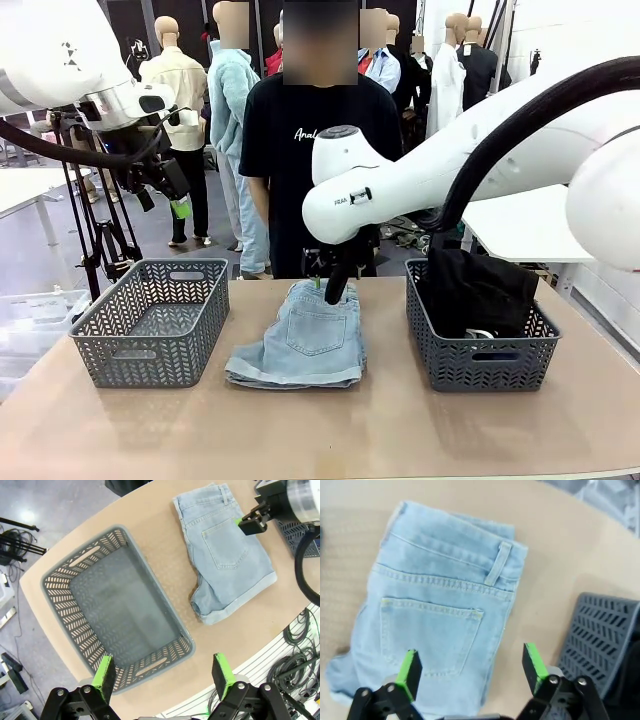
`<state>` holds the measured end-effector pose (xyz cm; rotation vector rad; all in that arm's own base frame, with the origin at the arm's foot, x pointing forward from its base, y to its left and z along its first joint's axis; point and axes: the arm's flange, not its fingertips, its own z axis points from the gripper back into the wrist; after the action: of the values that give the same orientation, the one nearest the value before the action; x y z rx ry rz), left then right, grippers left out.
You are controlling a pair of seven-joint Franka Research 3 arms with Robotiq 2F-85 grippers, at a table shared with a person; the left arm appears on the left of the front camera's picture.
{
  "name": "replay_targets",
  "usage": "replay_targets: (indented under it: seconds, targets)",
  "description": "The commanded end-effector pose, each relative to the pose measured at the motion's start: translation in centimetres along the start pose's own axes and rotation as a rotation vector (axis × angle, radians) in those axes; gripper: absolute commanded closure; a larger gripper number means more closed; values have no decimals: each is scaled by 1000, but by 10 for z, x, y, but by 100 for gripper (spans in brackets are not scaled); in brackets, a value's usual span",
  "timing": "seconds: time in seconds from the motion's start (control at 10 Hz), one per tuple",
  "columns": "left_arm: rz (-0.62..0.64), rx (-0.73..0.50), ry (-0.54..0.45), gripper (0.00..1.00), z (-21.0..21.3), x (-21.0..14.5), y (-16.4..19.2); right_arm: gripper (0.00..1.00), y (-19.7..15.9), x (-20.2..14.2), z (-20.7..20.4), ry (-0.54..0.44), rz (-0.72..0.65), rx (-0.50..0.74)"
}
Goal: Sort the tops and bottoms.
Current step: Lift clothes from the center of the table with your right hand.
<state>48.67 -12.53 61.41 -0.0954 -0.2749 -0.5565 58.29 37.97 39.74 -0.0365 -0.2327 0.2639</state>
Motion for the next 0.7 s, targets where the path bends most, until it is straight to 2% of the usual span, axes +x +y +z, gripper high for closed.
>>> replay_targets:
  seconds: [0.0, 0.4, 0.6]
  targets:
    - [2, 3, -10, 0, 2, 0, 1, 0, 2, 4, -16, 16, -59, -40]
    - [2, 3, -10, 0, 2, 0, 1, 0, -30, -29, -31, 11, -236, -71]
    - [2, 3, -10, 0, 2, 0, 1, 0, -40, -51, -37, -16, -315, -16]
